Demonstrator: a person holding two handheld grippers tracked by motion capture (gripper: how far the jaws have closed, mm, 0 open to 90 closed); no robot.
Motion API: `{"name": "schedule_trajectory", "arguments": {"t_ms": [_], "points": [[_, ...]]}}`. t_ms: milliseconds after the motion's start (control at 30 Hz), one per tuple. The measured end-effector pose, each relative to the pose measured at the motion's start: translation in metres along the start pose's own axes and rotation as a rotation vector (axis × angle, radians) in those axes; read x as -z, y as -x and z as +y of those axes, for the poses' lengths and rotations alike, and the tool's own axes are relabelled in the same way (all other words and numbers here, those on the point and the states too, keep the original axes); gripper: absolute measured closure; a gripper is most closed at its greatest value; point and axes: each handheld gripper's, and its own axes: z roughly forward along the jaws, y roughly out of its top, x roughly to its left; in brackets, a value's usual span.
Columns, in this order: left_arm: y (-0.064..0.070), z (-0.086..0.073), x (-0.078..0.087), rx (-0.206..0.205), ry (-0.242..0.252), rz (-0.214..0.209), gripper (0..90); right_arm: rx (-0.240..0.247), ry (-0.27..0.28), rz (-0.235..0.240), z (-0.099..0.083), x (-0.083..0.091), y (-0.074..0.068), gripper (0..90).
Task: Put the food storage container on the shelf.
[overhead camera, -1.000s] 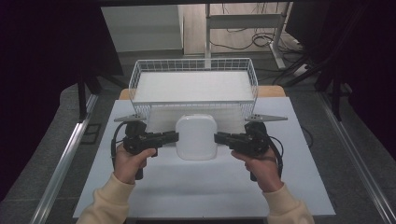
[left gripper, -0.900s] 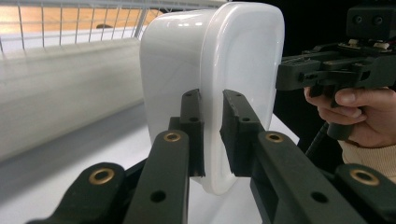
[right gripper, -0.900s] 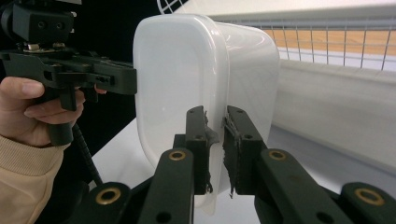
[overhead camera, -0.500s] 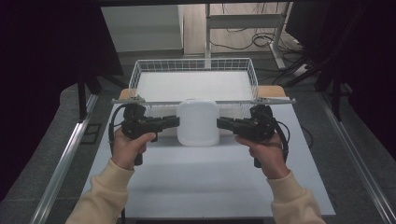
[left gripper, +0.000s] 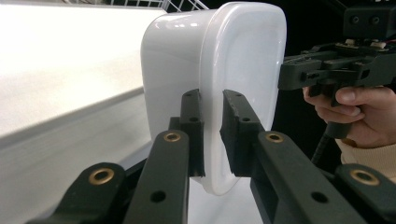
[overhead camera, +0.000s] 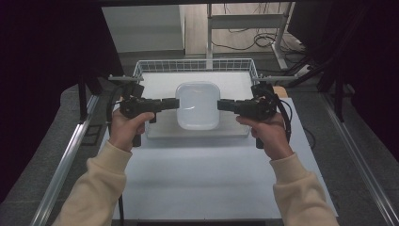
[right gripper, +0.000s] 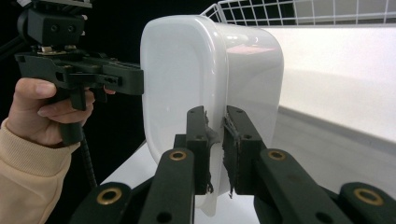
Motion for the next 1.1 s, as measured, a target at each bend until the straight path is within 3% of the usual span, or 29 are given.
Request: {"name": "schedule_trajectory", "arguments": {"t_ms": [233,500,833,867,1033,1100], "points": [[-0.007,0.024,0.000,0.006,-0.007,0.003,79.0,-0.012,-0.009,-0.001,0.023,-0.005,0.004,80.8],[-0.023,0.044,-0.004,0.041,-0.018,-0.005,78.9,-0.030,-0.024,0.004,0.045,-0.013,0.014,80.8],[-0.047,0.060,-0.019,0.090,-0.051,0.011,78.6,-0.092,-0.061,0.007,0.063,-0.031,0.038,80.8],[-0.054,0.063,-0.024,0.111,-0.060,0.011,78.5,-0.108,-0.068,0.007,0.066,-0.036,0.044,80.8],[-0.064,0.064,-0.031,0.134,-0.075,0.020,78.2,-0.130,-0.081,0.002,0.068,-0.044,0.054,80.8],[-0.070,0.065,-0.035,0.161,-0.069,0.019,78.0,-0.154,-0.087,0.000,0.068,-0.050,0.061,80.6]]}}
